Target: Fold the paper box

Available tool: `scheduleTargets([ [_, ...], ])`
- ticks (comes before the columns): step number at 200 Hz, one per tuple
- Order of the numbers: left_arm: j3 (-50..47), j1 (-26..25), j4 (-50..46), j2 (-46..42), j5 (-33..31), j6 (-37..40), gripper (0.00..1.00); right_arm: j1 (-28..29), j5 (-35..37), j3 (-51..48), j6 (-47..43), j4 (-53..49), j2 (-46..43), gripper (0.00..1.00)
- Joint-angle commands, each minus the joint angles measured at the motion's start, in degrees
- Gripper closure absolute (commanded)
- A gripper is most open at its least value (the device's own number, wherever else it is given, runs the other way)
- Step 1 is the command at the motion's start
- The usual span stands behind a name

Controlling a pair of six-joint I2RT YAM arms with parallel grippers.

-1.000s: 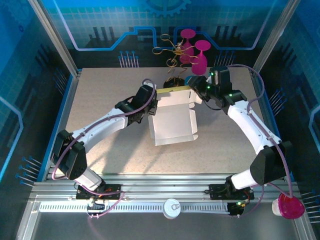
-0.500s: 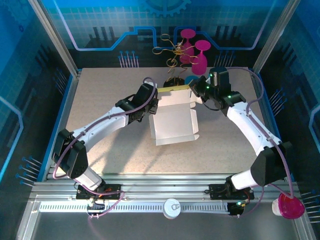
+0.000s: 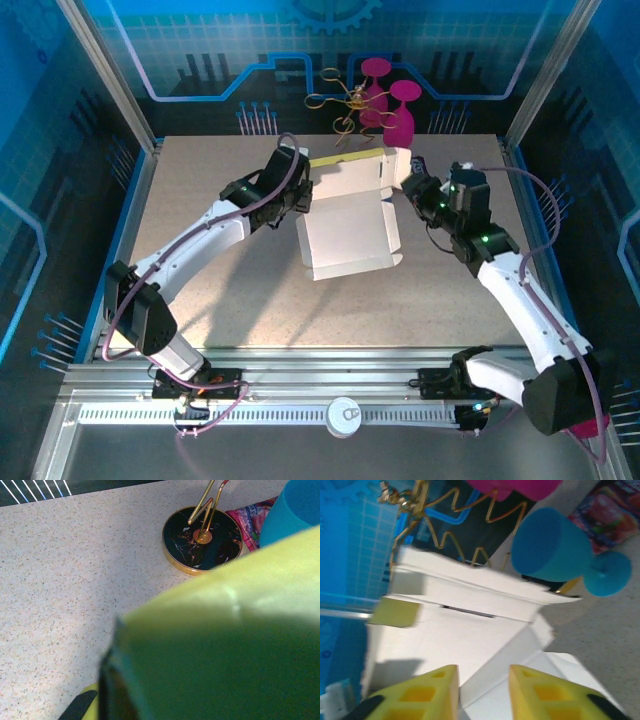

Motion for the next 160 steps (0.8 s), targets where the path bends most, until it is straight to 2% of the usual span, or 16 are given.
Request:
scheduleTargets([
  [1,3.2,0.3,-4.5,0.9,2.4,-0.8,1.00,-2.2,0.6,-4.7,-1.7,1.8,0.6,0.74],
  [16,4.0,0.3,-5.3,1.1,3.0,-0.8,1.00,-4.1,-1.9,-6.6,-1.2,4.8,2.3,0.75],
  [46,5.8,0.5,-7.3,1.5,4.7,-1.4,1.00,-6.2,-4.5,-7.4,-0.1,8.3,6.2,0.63],
  [61,6.5,0.7,-8.1,1.6,5.3,-1.7,1.00,-6.9,-5.5,-8.2,1.4,11.0,7.4,0.60],
  [106,7.2,1.8,-9.2,1.7,7.5,-3.4,1.00,-6.9,-10.2,-8.7,4.9,15.7,11.0,0.59],
  [132,7.9,2.1,-9.7,2.1,8.0,-4.2,1.00,-5.7,-10.7,-9.8,6.5,17.1,10.5,0.59],
  [160,8.3,2.2,-9.7,2.6,8.4,-4.6,1.00,-5.0,-11.6,-9.7,7.5,18.3,10.8,0.54],
])
